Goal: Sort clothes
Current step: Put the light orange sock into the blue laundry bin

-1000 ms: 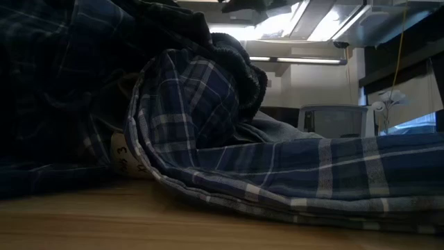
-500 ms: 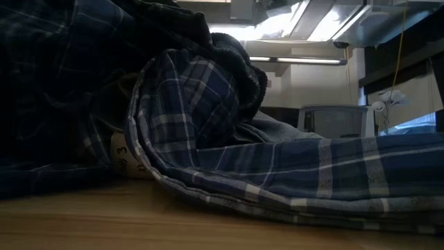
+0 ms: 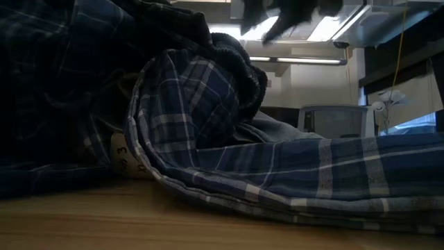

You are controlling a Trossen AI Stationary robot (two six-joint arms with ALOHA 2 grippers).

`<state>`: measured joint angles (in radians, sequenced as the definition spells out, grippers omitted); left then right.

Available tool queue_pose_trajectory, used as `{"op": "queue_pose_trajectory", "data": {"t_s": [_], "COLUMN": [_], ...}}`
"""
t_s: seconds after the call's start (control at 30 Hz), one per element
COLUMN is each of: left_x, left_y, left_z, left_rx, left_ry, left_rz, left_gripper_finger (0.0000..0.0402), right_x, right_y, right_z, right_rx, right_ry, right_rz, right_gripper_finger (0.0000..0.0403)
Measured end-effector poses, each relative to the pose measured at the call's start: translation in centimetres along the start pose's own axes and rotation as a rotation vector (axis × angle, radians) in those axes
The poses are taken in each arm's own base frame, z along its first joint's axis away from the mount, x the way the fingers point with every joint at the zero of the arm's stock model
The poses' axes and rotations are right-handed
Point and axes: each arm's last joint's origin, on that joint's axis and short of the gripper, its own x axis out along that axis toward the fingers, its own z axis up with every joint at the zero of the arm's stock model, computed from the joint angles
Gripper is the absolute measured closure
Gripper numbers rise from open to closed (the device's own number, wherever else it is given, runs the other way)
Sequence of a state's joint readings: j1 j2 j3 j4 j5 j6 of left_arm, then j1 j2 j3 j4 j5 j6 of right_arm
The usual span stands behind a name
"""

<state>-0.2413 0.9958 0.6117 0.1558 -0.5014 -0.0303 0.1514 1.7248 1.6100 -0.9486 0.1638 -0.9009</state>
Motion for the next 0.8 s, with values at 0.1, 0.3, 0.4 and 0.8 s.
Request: {"op": "queue_pose_trajectory", "data": {"t_s": [0.1,0.3,0.4,0.8], "left_x": [0.0,0.0,0.0,0.0], "left_y": [0.0,0.0,0.0,0.0], "left_z": [-0.1,-0.1,-0.1,-0.1], "left_rx": [0.003,0.005,0.005,0.009], "left_ry": [0.006,0.010,0.010,0.010], "left_rz": [0.000,0.000,0.000,0.000], "left_gripper_finger": [0.0233,0.0233,0.0233,0.0233], "right_x": [2.3,6.1,7.6,11.6], "right_y": [1.3,4.2,5.7,8.6], "right_z": [-0.6,-2.1,-3.1,-8.0], "right_rx": [0.020,0.044,0.052,0.129], "right_ry": [0.026,0.075,0.118,0.277], "right_rz": [0.030,0.076,0.090,0.055], "right_gripper_finger": [0.0168,0.0168,0.0168,0.0168]}}
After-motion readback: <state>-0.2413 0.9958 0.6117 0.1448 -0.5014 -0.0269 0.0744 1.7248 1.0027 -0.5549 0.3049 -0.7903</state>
